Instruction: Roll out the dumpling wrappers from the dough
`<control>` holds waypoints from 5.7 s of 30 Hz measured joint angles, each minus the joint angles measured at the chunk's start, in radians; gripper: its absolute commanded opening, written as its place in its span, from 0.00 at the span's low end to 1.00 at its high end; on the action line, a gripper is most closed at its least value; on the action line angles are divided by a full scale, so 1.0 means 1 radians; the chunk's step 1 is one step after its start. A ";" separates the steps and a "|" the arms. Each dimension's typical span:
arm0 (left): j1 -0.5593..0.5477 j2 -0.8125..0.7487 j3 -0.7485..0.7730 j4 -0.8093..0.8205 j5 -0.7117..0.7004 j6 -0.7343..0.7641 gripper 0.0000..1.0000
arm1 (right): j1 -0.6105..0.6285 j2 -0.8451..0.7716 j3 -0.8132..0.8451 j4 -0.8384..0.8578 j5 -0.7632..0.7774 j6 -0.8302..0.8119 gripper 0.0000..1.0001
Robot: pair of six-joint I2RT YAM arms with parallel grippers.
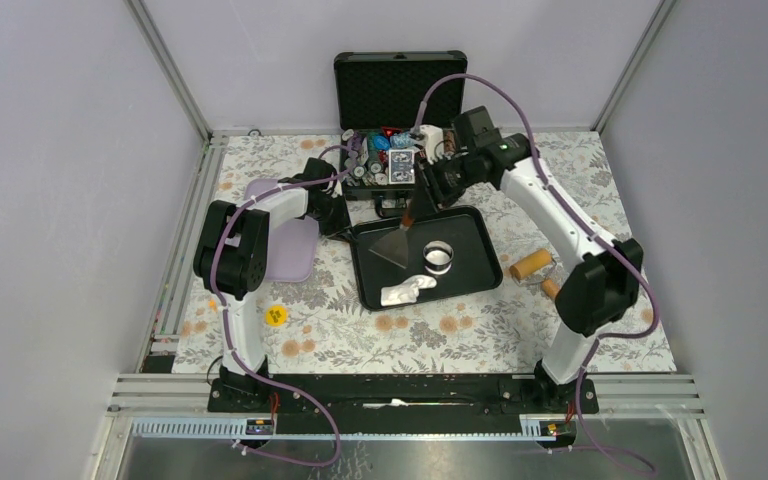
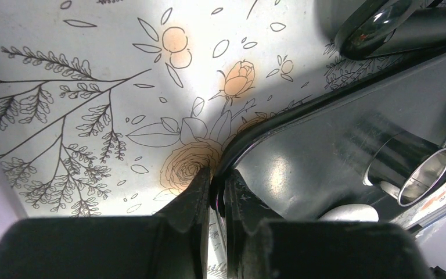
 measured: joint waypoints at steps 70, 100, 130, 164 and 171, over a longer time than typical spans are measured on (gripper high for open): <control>0.001 -0.057 0.087 -0.085 0.012 0.081 0.90 | -0.349 -0.357 -0.371 0.304 0.328 -0.003 0.00; -0.366 0.356 0.702 -0.442 0.024 0.157 0.47 | -0.757 -0.661 -0.665 0.565 0.101 0.244 0.00; -0.136 0.074 0.514 -0.415 0.016 0.190 0.00 | -0.759 -0.615 -0.682 0.584 0.001 0.299 0.00; -0.093 0.038 0.332 -0.511 -0.176 0.294 0.63 | -0.758 -0.571 -0.645 0.592 -0.060 0.323 0.00; -0.069 -0.042 0.181 -0.453 -0.075 0.296 0.61 | -0.758 -0.568 -0.640 0.591 -0.081 0.332 0.00</control>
